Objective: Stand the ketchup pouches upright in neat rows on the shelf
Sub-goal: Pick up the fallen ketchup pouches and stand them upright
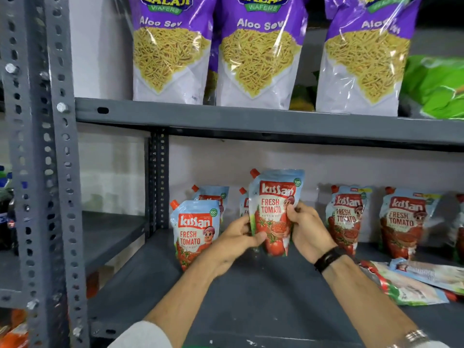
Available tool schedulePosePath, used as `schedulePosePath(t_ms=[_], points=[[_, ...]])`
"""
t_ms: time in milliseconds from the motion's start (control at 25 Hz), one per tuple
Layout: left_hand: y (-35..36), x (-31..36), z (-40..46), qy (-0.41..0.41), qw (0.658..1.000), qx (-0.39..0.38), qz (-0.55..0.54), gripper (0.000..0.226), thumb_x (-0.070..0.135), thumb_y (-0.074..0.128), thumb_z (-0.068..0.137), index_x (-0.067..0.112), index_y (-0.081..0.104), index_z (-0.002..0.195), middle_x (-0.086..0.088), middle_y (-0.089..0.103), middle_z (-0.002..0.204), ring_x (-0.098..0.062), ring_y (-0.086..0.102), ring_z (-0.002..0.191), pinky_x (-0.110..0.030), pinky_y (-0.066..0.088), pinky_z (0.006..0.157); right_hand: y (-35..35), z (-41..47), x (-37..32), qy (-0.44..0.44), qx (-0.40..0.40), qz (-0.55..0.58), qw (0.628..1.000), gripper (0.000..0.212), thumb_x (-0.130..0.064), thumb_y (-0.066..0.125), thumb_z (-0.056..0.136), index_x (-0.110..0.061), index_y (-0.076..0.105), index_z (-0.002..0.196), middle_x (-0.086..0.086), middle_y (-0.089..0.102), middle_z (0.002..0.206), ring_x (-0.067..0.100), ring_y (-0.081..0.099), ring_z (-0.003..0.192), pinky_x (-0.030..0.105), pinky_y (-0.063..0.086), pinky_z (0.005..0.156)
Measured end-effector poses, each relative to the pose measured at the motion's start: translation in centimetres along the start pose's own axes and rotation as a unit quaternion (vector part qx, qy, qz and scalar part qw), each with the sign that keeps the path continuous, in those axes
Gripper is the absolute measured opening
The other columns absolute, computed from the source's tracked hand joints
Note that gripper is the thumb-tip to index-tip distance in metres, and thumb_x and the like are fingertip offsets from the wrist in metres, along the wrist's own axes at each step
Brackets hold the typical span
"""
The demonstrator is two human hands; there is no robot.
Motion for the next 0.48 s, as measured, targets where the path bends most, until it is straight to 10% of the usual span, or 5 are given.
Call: schedulePosePath(t_ms=[480], points=[[-0.6, -3.9, 0.6, -0.011, 0.994, 0.091, 0.053, 0.044, -0.004, 0.062, 0.094, 0.031, 0.059, 0.122, 0.011, 0.072, 0.118, -0.004, 0.064, 0.114, -0.024, 0.054, 0.091, -2.0, -0.1, 6.3, 0.061, -0.007, -0.027, 0.998, 0.034, 0.001, 0.039, 0.105, -0.008, 0.065, 0.125, 0.015, 0.074, 0.124, 0.032, 0.066, 0.120, 0.046, 0.053, 0.100]])
Point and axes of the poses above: each hand's wrist, its own z-axis towards the middle knuckle, its own y-axis out of the palm, x = y × z, the point moved 10 cm from there along z, towards the middle knuckle
